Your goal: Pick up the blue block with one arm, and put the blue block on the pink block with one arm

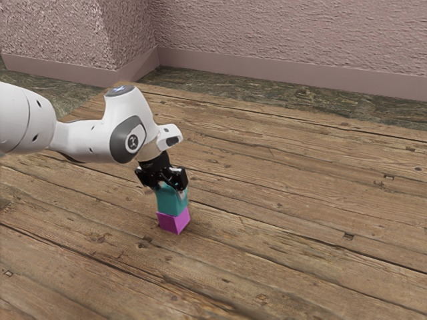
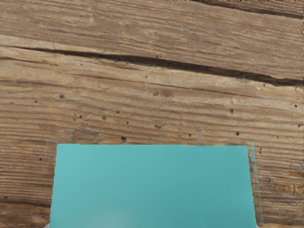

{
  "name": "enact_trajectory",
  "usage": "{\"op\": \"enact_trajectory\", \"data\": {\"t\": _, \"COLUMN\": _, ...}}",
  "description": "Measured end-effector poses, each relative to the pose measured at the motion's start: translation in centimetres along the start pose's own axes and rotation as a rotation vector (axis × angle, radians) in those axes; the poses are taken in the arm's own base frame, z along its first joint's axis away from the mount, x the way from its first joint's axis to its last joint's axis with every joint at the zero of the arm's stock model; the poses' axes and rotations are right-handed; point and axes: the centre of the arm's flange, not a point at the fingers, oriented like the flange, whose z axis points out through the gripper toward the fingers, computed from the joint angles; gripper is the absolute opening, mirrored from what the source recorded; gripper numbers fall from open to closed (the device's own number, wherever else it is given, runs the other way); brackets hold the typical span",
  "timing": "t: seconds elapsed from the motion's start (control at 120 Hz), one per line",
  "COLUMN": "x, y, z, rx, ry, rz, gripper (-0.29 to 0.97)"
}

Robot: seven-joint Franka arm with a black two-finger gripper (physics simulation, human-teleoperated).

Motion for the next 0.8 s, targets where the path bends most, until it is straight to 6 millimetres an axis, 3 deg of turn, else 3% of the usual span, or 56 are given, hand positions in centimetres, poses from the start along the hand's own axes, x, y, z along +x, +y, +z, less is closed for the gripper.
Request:
{"op": "enact_trajectory", "data": {"t": 0.108, "x": 0.0, "y": 0.3, "z": -1.2, "rx": -0.007, "ry": 0.018, "rz": 0.006, "gripper": 0.57}}
{"op": "enact_trajectory", "data": {"t": 0.233, "x": 0.1, "y": 1.5, "z": -7.0, "rx": -0.023, "ry": 0.096, "rz": 0.039, "gripper": 0.62}}
{"op": "enact_trajectory", "data": {"t": 0.267, "x": 0.5, "y": 1.9, "z": -9.8, "rx": -0.020, "ry": 0.126, "rz": 0.059, "gripper": 0.63}}
{"op": "enact_trajectory", "data": {"t": 0.367, "x": 3.0, "y": 3.5, "z": -22.2, "rx": -0.005, "ry": 0.223, "rz": 0.125, "gripper": 0.65}}
{"op": "enact_trajectory", "data": {"t": 0.45, "x": 1.6, "y": 3.5, "z": -27.6, "rx": 0.010, "ry": 0.205, "rz": 0.158, "gripper": 0.66}}
{"op": "enact_trajectory", "data": {"t": 0.608, "x": -2.4, "y": 2.1, "z": -29.4, "rx": 0.036, "ry": 0.063, "rz": 0.186, "gripper": 0.67}}
{"op": "enact_trajectory", "data": {"t": 0.8, "x": -6.1, "y": 1.2, "z": -27.6, "rx": 0.067, "ry": -0.082, "rz": 0.232, "gripper": 0.68}}
